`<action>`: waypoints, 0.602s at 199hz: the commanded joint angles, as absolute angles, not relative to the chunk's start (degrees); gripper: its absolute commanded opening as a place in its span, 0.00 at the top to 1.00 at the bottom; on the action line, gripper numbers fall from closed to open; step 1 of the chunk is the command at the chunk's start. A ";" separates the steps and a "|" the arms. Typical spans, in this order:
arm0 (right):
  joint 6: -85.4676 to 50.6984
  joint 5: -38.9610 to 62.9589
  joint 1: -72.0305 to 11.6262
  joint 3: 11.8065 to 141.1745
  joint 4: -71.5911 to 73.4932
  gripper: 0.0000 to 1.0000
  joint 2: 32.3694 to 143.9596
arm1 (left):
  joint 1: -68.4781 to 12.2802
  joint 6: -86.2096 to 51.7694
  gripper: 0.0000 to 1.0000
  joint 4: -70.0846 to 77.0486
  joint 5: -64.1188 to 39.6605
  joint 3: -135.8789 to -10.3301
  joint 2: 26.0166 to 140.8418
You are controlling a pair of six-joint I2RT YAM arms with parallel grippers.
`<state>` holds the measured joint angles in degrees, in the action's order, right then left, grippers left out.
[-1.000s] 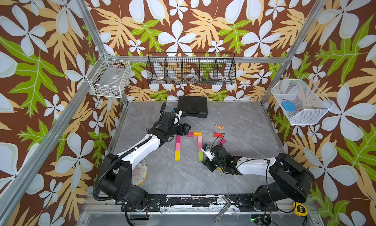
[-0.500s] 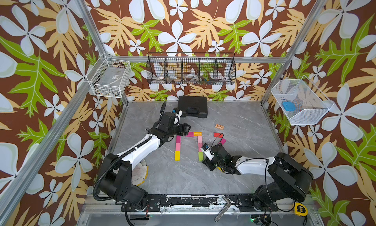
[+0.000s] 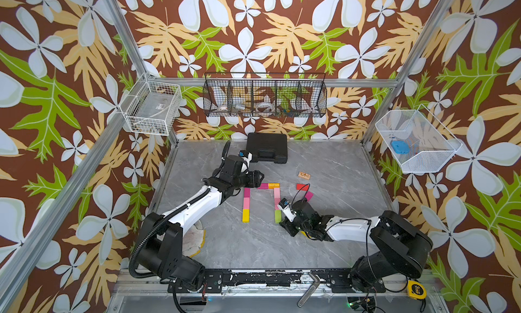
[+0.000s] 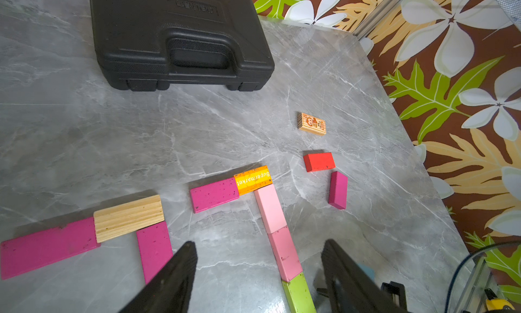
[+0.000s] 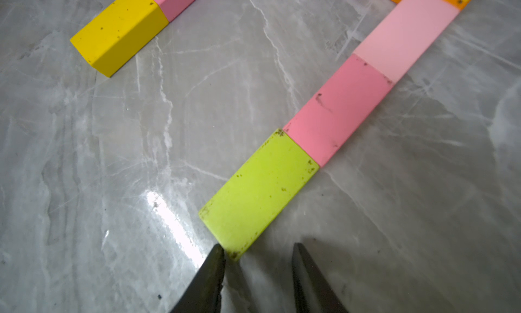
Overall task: Assemble the number 7 with building blocks
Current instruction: Adjust the building block at the center of the board.
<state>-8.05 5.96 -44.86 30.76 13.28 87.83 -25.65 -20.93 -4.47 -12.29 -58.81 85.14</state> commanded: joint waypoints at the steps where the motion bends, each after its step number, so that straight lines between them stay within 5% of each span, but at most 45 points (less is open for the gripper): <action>1: -7.91 5.55 -44.91 30.78 11.52 0.60 88.00 | -25.66 -21.10 0.28 -3.01 -12.52 -58.73 85.25; 120: -7.95 6.94 -44.84 29.00 12.17 0.58 83.78 | -32.87 -22.53 0.47 -5.05 -12.70 -55.91 89.76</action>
<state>-7.88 6.52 -44.86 29.34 11.94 84.38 -30.94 -22.22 -4.54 -12.34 -56.23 88.25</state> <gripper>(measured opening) 0.422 0.556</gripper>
